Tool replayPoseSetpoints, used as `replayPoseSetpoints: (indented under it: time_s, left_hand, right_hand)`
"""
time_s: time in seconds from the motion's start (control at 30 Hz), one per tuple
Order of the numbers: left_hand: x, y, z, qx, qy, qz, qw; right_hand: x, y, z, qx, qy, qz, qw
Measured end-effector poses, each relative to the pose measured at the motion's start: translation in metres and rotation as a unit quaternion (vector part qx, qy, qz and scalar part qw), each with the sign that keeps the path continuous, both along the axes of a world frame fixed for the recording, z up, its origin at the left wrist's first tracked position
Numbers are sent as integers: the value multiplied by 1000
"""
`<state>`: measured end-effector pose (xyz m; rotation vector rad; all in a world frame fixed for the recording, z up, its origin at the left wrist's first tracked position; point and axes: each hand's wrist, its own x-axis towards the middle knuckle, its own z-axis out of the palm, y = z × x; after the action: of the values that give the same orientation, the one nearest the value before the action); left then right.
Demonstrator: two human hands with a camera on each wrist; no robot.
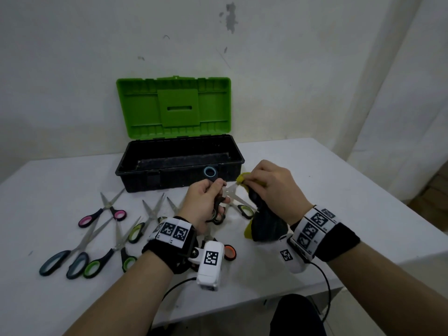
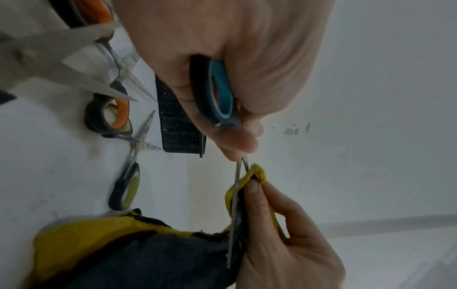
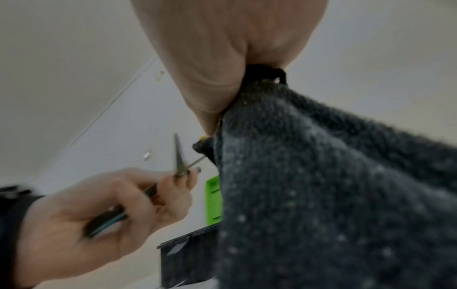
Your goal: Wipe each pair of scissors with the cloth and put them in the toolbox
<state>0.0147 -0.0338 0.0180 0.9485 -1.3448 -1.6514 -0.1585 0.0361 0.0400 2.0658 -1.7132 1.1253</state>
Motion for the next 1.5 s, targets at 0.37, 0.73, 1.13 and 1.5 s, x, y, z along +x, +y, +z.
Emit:
replayPoseSetpoints:
  time_s: [0.37, 0.73, 1.13, 1.5]
  left_hand:
    - [-3, 0, -5, -52, -7, 27, 998]
    - [-8, -5, -10, -49, -18, 53, 997]
    - [-3, -8, -16, -115, -43, 68, 990]
    - [-1, -8, -8, -92, -9, 72, 993]
  right_hand:
    - [5, -1, -2, 44, -25, -30, 998]
    - [39, 13, 25, 143, -6, -56, 988]
    - [56, 13, 4, 172, 68, -29, 982]
    - [54, 17, 4, 172, 89, -30, 981]
